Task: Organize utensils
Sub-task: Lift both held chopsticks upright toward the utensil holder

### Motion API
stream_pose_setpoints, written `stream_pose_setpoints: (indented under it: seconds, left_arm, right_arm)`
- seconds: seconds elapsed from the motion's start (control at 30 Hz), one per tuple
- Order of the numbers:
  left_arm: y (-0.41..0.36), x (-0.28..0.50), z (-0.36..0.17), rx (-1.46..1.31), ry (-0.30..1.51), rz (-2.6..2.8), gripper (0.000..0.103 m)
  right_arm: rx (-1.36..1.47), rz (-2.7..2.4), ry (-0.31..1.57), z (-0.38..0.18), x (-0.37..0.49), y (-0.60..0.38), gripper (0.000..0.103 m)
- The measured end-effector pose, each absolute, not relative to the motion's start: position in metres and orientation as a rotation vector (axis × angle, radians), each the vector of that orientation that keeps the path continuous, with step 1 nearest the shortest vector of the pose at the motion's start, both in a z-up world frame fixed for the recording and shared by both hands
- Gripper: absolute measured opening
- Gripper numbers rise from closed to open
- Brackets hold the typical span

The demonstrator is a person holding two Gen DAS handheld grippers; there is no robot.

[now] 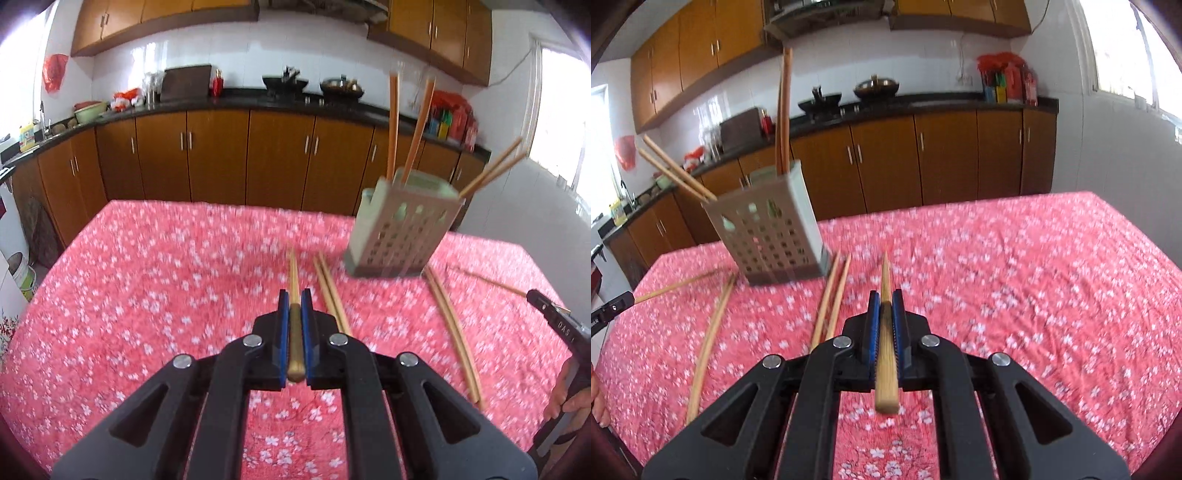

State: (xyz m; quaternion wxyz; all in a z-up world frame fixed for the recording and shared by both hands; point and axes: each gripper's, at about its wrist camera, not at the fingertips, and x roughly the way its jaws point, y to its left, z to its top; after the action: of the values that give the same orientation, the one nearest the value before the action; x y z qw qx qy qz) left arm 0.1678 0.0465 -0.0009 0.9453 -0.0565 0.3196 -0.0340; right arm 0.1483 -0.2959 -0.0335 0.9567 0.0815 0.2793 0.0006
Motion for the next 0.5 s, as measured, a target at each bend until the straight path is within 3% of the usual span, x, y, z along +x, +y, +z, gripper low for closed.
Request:
stream_pose_setpoints:
  seconds: [0.5]
  left_arm:
    - [0.053, 0.168, 0.057, -0.127, 0.502, -0.079, 0.007]
  right_arm:
    - [0.164, 0.019, 0.418, 0.012, 0.149, -0.295, 0.008]
